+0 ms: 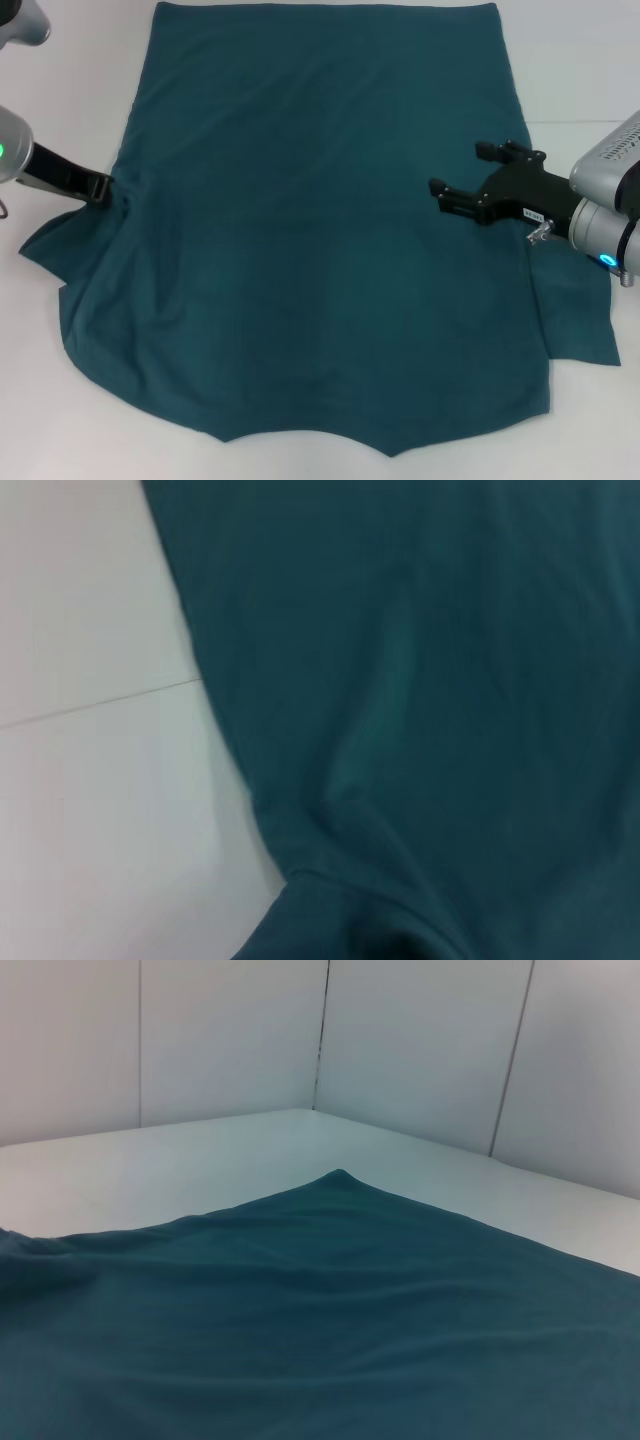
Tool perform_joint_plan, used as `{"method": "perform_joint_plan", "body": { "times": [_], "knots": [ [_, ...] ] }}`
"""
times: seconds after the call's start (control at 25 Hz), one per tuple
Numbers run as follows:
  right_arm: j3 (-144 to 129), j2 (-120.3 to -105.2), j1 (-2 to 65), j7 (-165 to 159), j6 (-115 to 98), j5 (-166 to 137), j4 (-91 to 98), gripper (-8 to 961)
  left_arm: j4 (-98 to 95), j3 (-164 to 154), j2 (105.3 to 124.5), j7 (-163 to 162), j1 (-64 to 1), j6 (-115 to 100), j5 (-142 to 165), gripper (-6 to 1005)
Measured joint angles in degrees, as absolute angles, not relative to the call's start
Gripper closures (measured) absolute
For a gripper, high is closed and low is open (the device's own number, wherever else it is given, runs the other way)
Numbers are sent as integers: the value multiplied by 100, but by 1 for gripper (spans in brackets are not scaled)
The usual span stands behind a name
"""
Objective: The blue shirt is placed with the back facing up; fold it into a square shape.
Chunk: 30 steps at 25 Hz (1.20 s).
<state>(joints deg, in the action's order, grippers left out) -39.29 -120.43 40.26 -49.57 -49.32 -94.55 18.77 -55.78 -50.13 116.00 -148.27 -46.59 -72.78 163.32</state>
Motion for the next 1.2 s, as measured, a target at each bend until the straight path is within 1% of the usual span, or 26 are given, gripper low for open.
{"method": "perform_joint_plan", "body": {
  "times": [0.24,0.56,0.64,0.84,1.2],
  "knots": [
    [-3936,-12041,4016,-4957,-4932,-9455,1881,61,-5928,-5025,11699,-14834,-4731,-7395,16355,983],
    [-3928,-12040,4003,-4957,-4930,-9457,1878,61,-6235,-5077,11724,-14851,-4798,-7575,16364,984],
    [-3928,-12041,4001,-4957,-4931,-9457,1877,61,-6239,-5180,11695,-14893,-4797,-7600,16366,984],
    [-3931,-12045,3999,-4957,-4930,-9457,1870,61,-6052,-5493,11542,-15136,-4684,-7589,16373,983],
    [-3937,-12050,4019,-4957,-4939,-9452,1872,62,-5980,-6015,11393,-15475,-4361,-7499,16383,984]
  ]
}}
